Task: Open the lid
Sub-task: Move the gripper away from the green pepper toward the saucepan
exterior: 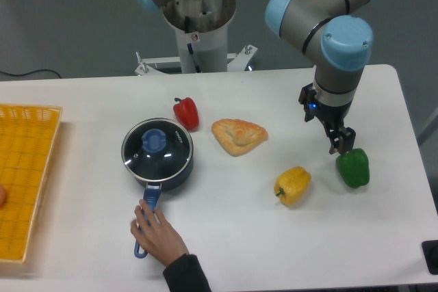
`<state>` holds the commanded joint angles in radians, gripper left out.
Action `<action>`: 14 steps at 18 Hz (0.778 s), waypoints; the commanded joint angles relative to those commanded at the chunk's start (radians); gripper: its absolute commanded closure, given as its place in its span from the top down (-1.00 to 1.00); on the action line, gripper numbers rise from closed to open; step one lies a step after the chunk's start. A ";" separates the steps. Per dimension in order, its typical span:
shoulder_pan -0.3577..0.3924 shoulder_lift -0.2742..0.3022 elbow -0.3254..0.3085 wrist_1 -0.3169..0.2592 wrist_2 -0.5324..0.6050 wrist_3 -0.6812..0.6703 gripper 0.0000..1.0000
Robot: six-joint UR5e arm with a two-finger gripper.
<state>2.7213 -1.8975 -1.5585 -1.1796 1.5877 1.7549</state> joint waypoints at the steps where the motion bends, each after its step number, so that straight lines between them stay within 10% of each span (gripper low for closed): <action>1: -0.002 0.000 -0.003 0.003 0.000 0.002 1.00; 14: -0.005 0.002 -0.029 0.002 0.000 -0.012 1.00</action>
<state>2.7167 -1.8960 -1.5876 -1.1781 1.5877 1.7426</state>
